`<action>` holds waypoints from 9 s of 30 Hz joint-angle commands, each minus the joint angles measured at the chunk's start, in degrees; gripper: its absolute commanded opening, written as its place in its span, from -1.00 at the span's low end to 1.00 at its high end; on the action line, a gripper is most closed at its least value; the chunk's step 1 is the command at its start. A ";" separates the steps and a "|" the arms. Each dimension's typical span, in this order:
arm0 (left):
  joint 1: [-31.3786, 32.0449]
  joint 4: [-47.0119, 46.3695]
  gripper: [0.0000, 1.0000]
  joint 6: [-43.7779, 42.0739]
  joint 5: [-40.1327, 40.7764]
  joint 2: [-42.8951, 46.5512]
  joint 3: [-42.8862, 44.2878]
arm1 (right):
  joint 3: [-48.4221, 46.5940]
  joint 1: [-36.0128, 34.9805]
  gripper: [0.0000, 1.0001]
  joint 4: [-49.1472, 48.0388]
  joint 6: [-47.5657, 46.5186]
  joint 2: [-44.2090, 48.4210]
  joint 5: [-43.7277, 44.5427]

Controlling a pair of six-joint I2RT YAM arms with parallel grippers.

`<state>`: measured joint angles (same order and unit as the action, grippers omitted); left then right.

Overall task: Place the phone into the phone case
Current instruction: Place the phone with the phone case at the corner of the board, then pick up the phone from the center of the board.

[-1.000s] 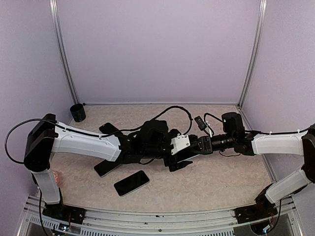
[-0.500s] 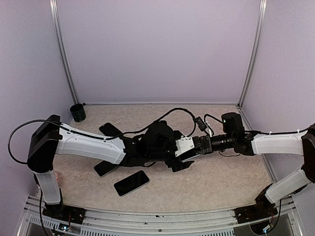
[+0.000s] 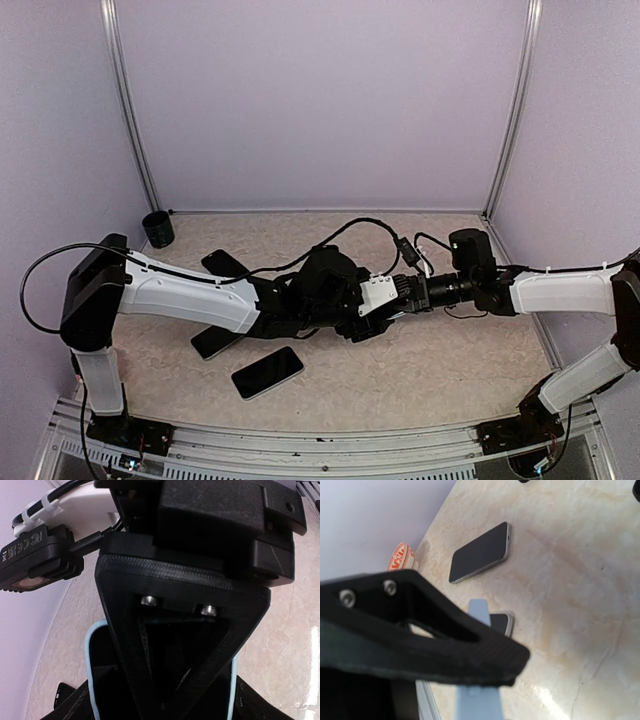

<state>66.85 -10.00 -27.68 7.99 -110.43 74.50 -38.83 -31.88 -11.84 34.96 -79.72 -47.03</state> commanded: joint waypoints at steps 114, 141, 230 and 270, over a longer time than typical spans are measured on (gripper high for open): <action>-5.10 -15.30 0.98 25.72 7.27 27.40 -29.85 | -76.00 28.79 0.47 31.76 -10.95 -60.69 2.43; -3.86 -10.56 0.98 26.21 13.18 24.63 -25.69 | -67.76 29.49 0.96 33.98 -17.35 -50.97 18.15; -8.21 16.46 0.77 29.80 -6.32 8.66 -25.57 | -17.14 1.73 0.99 8.04 -23.91 -16.43 23.16; -6.62 19.47 0.15 24.45 -1.60 5.10 -13.56 | -18.78 1.78 0.99 10.79 -21.94 -15.73 26.52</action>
<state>59.94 12.95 1.04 5.93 -102.65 56.42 -56.40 -29.89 -2.96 11.70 -97.69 -23.29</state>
